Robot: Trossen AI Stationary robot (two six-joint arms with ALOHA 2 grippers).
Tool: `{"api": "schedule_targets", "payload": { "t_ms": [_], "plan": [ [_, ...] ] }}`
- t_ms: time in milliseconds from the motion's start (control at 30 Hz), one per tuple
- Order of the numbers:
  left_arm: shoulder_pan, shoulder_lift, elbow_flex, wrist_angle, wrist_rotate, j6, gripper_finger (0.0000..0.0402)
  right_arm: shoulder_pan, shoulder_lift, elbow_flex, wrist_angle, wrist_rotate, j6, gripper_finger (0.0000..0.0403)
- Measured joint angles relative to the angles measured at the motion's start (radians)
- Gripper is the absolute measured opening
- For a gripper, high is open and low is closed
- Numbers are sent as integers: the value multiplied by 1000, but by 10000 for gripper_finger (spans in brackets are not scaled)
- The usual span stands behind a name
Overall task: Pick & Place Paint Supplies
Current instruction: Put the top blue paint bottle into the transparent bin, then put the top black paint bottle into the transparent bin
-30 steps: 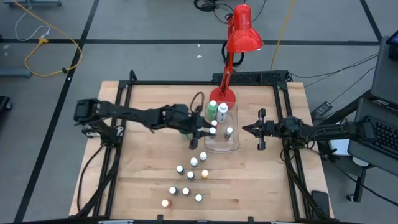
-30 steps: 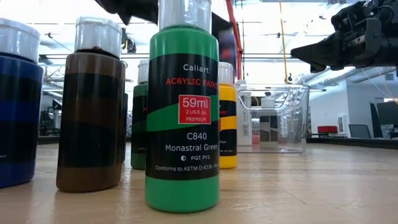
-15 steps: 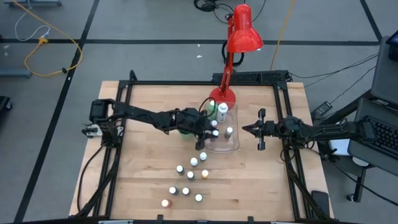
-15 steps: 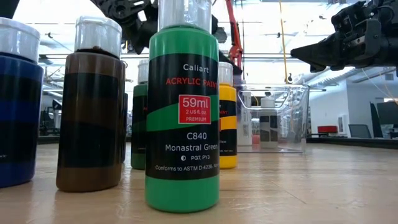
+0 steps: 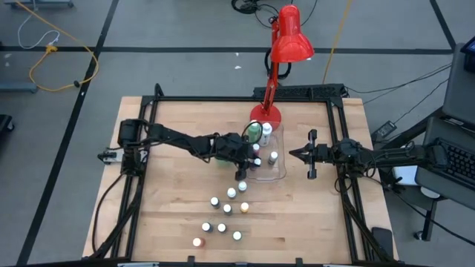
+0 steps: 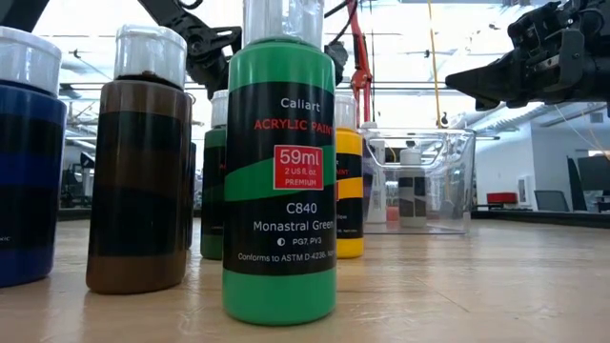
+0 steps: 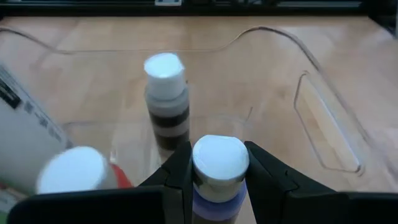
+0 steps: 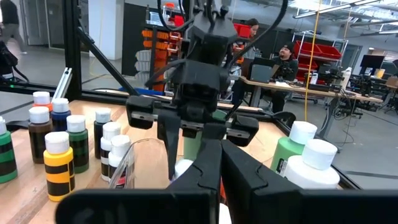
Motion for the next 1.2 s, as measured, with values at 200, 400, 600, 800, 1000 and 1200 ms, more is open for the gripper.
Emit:
{"api": "schedule_targets", "payload": {
  "t_ms": [200, 400, 600, 800, 1000, 1200],
  "plan": [
    [1, -1, 1, -12, -4, -30, 134, 0, 0, 0, 0, 0, 0, 4],
    [-1, -22, 0, 9, -3, -6, 217, 0, 0, 0, 0, 0, 3, 4],
    [-12, -142, -2, -79, -3, -19, 257, 0, 3, 0, 1, 0, 2, 4],
    [-58, -413, 2, -324, 100, 88, 251, 0, 11, 0, 0, 0, 1, 4],
    [-215, -614, -42, -579, 73, 103, 168, 0, 17, 0, -1, 0, 0, 4],
    [-441, -741, -223, -560, -241, 6, 14, 0, 21, 0, 10, 0, 24, 4]
  ]
}}
